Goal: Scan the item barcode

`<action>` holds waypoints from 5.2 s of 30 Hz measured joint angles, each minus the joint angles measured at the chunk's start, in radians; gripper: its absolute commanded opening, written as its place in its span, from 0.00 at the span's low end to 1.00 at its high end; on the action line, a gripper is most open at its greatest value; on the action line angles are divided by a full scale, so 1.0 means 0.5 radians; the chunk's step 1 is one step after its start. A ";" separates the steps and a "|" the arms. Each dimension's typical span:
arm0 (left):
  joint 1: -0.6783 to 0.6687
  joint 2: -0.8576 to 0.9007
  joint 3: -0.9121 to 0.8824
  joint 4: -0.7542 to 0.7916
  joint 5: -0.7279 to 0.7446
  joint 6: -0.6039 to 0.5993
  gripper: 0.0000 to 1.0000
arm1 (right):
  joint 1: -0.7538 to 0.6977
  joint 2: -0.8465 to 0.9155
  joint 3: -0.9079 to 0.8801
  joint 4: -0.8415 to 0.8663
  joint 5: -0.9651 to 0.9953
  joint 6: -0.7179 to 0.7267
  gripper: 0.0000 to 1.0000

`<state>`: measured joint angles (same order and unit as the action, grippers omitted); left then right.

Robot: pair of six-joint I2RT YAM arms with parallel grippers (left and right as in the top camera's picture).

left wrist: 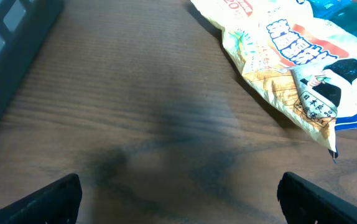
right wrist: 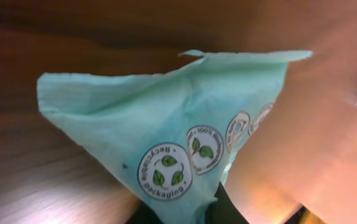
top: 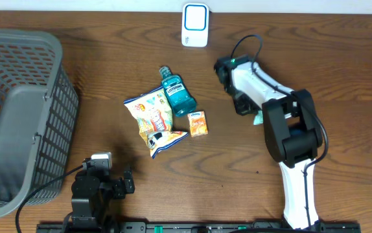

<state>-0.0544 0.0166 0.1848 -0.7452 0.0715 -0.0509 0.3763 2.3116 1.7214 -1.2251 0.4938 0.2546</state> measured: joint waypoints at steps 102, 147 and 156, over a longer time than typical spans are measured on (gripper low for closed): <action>0.000 0.000 0.000 -0.002 0.000 0.000 0.98 | 0.162 -0.278 0.193 0.081 -0.755 -0.149 0.49; 0.000 0.000 0.000 -0.002 0.000 0.000 0.98 | 0.128 -0.428 -0.495 0.826 -1.038 -0.240 0.01; 0.000 0.000 0.000 -0.002 0.000 0.000 0.98 | 0.109 -0.397 -0.197 0.453 -1.188 -0.323 0.01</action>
<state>-0.0544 0.0166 0.1848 -0.7460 0.0715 -0.0509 0.4309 2.1128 1.6230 -0.9985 -0.1001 0.0929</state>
